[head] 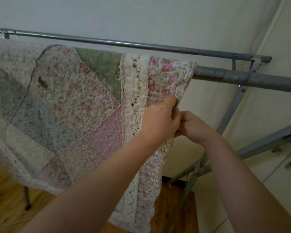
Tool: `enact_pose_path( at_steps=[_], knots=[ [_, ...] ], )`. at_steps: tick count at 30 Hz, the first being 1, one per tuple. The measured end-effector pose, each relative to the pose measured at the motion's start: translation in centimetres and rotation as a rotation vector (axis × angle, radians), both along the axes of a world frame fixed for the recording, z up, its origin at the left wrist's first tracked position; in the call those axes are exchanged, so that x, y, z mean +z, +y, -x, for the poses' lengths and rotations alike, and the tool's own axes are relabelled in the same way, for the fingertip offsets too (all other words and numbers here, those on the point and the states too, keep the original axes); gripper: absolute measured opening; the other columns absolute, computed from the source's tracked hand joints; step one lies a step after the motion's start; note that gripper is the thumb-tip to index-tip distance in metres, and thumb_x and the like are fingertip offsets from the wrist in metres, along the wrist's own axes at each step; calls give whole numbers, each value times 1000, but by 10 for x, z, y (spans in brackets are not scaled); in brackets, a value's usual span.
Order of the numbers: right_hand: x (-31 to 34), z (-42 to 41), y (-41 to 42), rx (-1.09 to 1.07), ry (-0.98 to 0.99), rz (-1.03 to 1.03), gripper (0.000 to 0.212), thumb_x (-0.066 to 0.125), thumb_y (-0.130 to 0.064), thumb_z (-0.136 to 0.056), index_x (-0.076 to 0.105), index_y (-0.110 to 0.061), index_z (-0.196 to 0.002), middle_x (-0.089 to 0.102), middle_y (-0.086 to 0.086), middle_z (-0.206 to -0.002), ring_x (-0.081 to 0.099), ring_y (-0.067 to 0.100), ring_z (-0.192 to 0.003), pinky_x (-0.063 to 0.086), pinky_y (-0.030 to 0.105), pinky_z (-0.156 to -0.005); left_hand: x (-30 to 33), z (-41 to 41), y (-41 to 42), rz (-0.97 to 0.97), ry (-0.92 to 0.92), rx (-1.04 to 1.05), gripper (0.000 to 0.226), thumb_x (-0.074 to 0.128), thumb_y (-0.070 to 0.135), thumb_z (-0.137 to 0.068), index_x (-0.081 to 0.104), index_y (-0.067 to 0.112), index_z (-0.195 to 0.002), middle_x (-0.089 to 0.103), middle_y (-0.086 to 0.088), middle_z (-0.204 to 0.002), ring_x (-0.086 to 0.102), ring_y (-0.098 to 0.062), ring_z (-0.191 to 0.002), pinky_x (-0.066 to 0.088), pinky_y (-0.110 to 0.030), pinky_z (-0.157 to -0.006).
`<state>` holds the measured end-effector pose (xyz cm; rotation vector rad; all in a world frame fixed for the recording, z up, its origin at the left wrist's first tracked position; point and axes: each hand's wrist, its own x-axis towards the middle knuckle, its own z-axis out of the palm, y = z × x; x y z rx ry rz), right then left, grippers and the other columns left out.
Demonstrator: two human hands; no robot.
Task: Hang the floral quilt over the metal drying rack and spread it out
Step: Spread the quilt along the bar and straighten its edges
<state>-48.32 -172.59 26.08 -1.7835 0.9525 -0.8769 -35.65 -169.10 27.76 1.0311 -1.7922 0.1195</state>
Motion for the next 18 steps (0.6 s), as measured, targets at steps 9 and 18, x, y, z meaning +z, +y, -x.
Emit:
enact_pose_path(
  at_steps=[9,18],
  knots=[
    [-8,7,8,30,-112,-65,53,39,22,-74,70,-17,-55,63,-6,-49,60,4,-49,47,16,-45,2,9,3,-35,16,-104,21,51,2,-82,37,15,-74,42,-7,-56,41,-24,-48,35,-34,-45],
    [13,9,9,-157,-292,40,26,54,-6,-87,74,-20,-78,73,-3,-74,68,14,-71,55,26,-61,9,-21,-11,194,-107,144,16,55,19,-86,61,4,-81,61,-13,-80,52,-26,-69,43,-36,-59]
  ],
)
